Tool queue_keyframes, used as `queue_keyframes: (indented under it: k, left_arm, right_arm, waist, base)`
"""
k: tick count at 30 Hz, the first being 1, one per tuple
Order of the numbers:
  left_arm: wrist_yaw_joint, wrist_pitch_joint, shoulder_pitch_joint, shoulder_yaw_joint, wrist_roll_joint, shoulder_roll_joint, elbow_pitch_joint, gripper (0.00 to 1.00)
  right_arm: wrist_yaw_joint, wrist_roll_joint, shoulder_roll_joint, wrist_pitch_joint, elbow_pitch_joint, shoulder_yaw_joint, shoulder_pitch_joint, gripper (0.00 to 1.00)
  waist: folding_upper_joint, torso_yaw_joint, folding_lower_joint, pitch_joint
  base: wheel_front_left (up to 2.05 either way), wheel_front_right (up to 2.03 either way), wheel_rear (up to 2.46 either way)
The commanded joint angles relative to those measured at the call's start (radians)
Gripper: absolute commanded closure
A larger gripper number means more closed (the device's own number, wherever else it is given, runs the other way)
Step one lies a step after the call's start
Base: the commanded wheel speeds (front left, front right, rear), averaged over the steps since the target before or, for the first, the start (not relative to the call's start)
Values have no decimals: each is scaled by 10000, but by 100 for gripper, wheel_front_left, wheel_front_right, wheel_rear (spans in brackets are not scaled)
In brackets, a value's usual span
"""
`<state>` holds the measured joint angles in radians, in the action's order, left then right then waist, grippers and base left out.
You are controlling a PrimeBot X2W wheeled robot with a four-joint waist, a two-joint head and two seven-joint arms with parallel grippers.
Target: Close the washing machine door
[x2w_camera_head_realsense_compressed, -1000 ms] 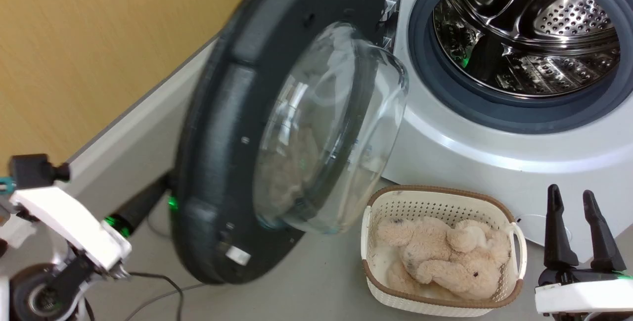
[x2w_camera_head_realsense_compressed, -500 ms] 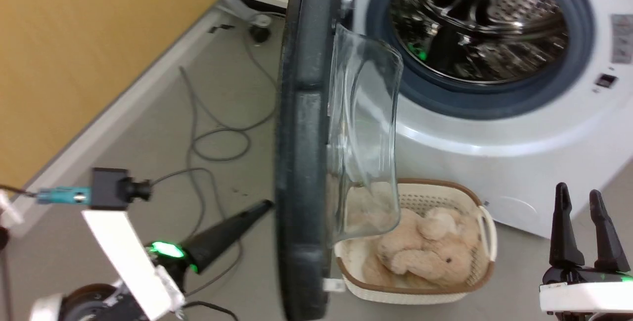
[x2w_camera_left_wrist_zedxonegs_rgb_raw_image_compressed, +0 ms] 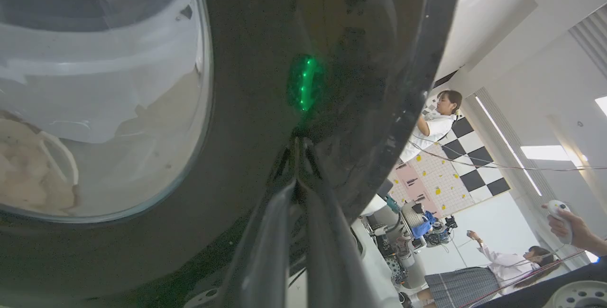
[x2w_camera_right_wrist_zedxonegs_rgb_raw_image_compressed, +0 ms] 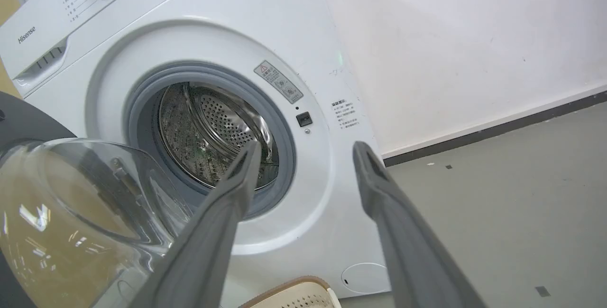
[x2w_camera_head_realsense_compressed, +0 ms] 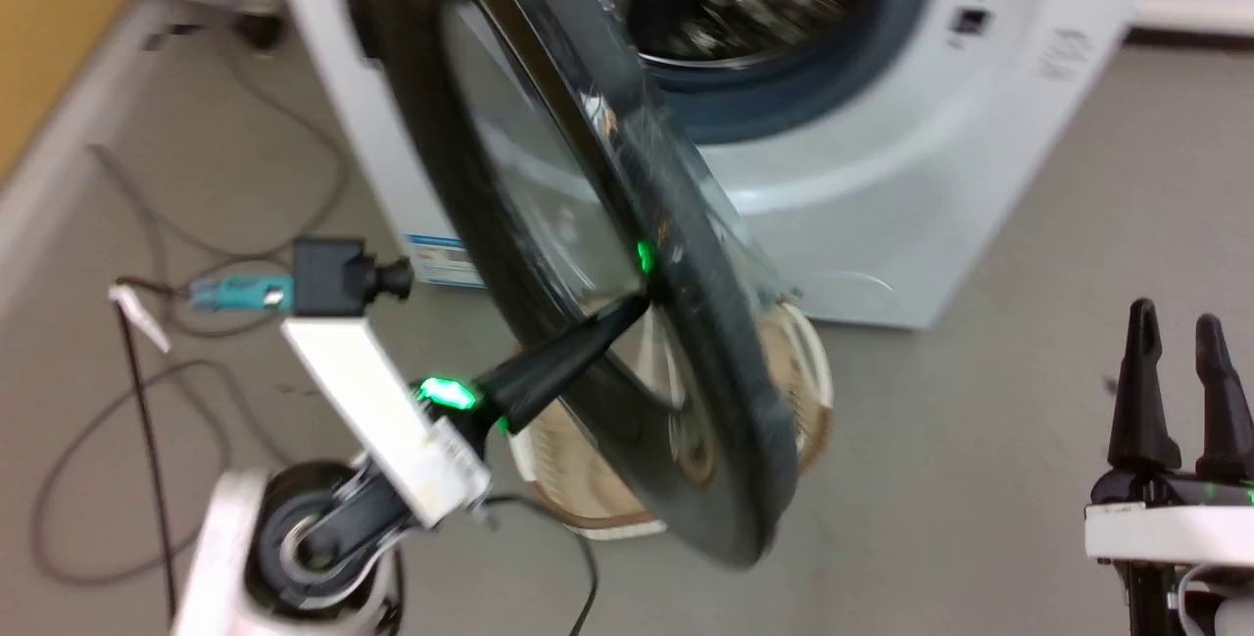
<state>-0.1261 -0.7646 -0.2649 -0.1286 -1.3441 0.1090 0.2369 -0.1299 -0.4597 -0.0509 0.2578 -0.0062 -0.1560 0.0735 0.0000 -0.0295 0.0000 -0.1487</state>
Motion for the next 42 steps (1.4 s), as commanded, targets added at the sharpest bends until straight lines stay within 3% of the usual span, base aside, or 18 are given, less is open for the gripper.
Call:
queue_keyframes:
  k: [1, 10, 11, 13, 20, 25, 26, 29, 33, 36, 37, 38, 39, 40, 42]
  left_arm:
    - [-45, 397, -443, -207, 67, -99, -403, 100]
    - [-46, 2771, -2523, -1582, 1092, 84, -2869, 100]
    - [-46, 3777, -3176, -1989, 1266, 169, -3696, 100]
    - [-46, 4498, -3576, -2312, 1490, 305, -4231, 100]
    - [-46, 7010, -4586, -3565, 2088, 586, -5855, 100]
    - [-41, 9430, -5012, -4517, 3976, 1039, -7319, 100]
    - [46, 9801, -5093, -4642, 4490, 1070, -7637, 100]
    - [855, 10236, -5210, -4552, 6009, 1080, -7925, 100]
    - [2148, 10258, -4597, -3223, 8525, 1091, -6146, 100]
    - [2532, 10260, -3972, -2740, 9417, 1051, -5395, 100]
    - [2843, 10261, -3385, -2204, 10046, 972, -4677, 92]
    - [2843, 10261, -3385, -2204, 10046, 972, -4677, 92]
    - [2959, 10261, -3098, -1992, 10328, 956, -4393, 58]
    - [3108, 10261, -2832, -1789, 10623, 936, -4082, 0]
    - [3319, 10262, -2302, -1432, 11093, 894, -3517, 0]
  right_arm:
    - [-8, -69, 7, 40, -12, -20, 222, 0]
    - [-8, -294, 7, 40, -27, 16, 914, 0]
    - [-8, -361, 7, 40, -26, 32, 1107, 0]
    - [-8, -389, 7, 40, -24, 38, 1196, 0]
    - [-8, -434, 7, 40, -36, -3, 1269, 0]
    - [-8, -445, 7, 40, -26, -201, 1161, 0]
    - [-8, -433, 7, 40, -50, -224, 1136, 0]
    - [-8, -307, 7, 40, -219, -338, 1107, 0]
    - [-8, -169, 7, 40, -605, -498, 1182, 0]
    - [-8, 39, 7, 40, -868, -528, 1208, 0]
    - [-8, 234, 7, 40, -1153, -531, 1219, 0]
    - [-8, 234, 7, 40, -1153, -531, 1219, 0]
    - [-8, 312, 7, 40, -1290, -525, 1227, 0]
    - [-8, 406, 7, 40, -1433, -499, 1231, 0]
    - [-8, 635, 7, 40, -1728, -352, 1239, 0]
  waist:
    - [0, 920, 0, -685]
    - [0, 2089, 0, -1573]
    - [0, 2395, 0, -1773]
    - [0, 2565, 0, -1871]
    - [0, 2882, 0, -2036]
    - [0, 2763, 0, -1854]
    - [0, 2702, 0, -1784]
    - [0, 2483, 0, -1569]
    - [0, 2137, 0, -1274]
    - [0, 1959, 0, -1064]
    - [0, 1775, 0, -853]
    - [0, 1775, 0, -853]
    - [0, 1682, 0, -747]
    - [0, 1584, 0, -640]
    - [0, 1408, 0, -446]
  base:
    - [0, 0, 0]
    - [0, 0, 0]
    - [0, 0, 0]
    - [0, 0, 0]
    - [0, 0, 0]
    - [0, 0, 0]
    - [0, 0, 0]
    - [0, 0, 0]
    - [0, 0, 0]
    - [0, 0, 0]
    - [0, 0, 0]
    - [0, 0, 0]
    - [0, 0, 0]
    - [0, 0, 0]
    - [0, 0, 0]
